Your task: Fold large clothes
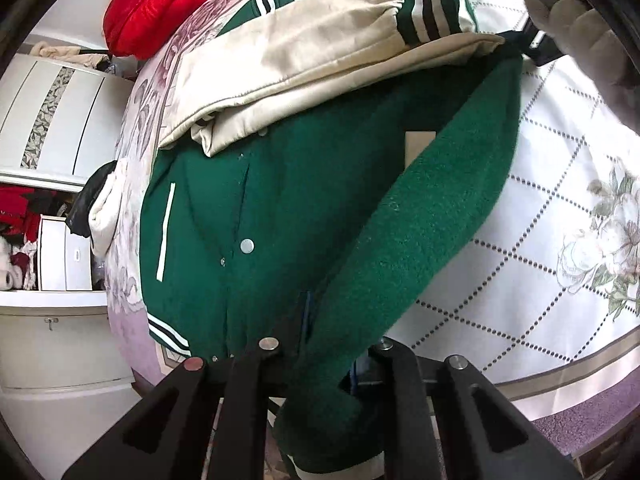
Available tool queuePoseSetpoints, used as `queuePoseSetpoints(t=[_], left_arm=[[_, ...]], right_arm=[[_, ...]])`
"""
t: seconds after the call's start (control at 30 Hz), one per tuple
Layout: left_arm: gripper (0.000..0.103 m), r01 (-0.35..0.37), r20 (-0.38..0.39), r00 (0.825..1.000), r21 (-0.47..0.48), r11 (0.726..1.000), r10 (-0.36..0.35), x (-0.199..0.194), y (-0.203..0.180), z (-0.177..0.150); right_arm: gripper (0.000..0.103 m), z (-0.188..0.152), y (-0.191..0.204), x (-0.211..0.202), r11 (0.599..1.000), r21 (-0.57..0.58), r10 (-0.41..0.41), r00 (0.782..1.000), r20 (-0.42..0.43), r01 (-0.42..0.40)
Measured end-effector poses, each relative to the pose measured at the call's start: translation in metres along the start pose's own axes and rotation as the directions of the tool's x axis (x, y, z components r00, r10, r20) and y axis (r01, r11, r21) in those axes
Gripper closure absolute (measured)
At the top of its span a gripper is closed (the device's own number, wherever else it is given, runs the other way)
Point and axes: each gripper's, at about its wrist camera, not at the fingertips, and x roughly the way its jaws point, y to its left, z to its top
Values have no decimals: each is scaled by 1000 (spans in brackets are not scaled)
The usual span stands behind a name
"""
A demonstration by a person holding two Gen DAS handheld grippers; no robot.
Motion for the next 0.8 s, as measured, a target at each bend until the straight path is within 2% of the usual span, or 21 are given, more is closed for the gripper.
queuePoseSetpoints(t=[0.03, 0.07, 0.17, 0.23, 0.3, 0.5, 0.67, 0.77, 0.8], left_arm=[[92, 5, 2, 1000, -6, 1000, -5, -1, 1, 0], [92, 8, 8, 1000, -13, 1000, -7, -2, 3, 0], [92, 53, 8, 999, -45, 998, -52, -6, 13, 0], [93, 86, 17, 996, -72, 994, -85, -11, 28, 0], [93, 121, 39, 992, -105, 987, -117, -19, 49, -1], [93, 247, 92, 968, -223, 943, -231, -29, 139, -5], [93, 337, 103, 942, -310, 889, -321, 4, 220, -4], [92, 406, 88, 912, -345, 846, -401, 44, 265, -4], [91, 437, 85, 894, -371, 819, -439, 60, 280, -5]], right_arm=[[60, 0, 4, 3, 1000, 4, -20, 1000, 13, 20], [72, 0, 6, 5, 999, 7, -36, 999, 15, 36], [85, -7, 12, 6, 997, 69, -36, 998, 48, 33], [89, -13, 26, 1, 996, 73, -48, 996, 68, 43], [90, -20, 57, -6, 997, 44, -71, 993, 92, 67], [91, -42, 186, -8, 985, -99, -122, 981, 152, 138], [91, -57, 294, 41, 960, -186, -178, 969, 174, 210], [91, -67, 359, 104, 928, -243, -245, 954, 171, 282], [91, -70, 372, 127, 916, -261, -267, 949, 166, 304]])
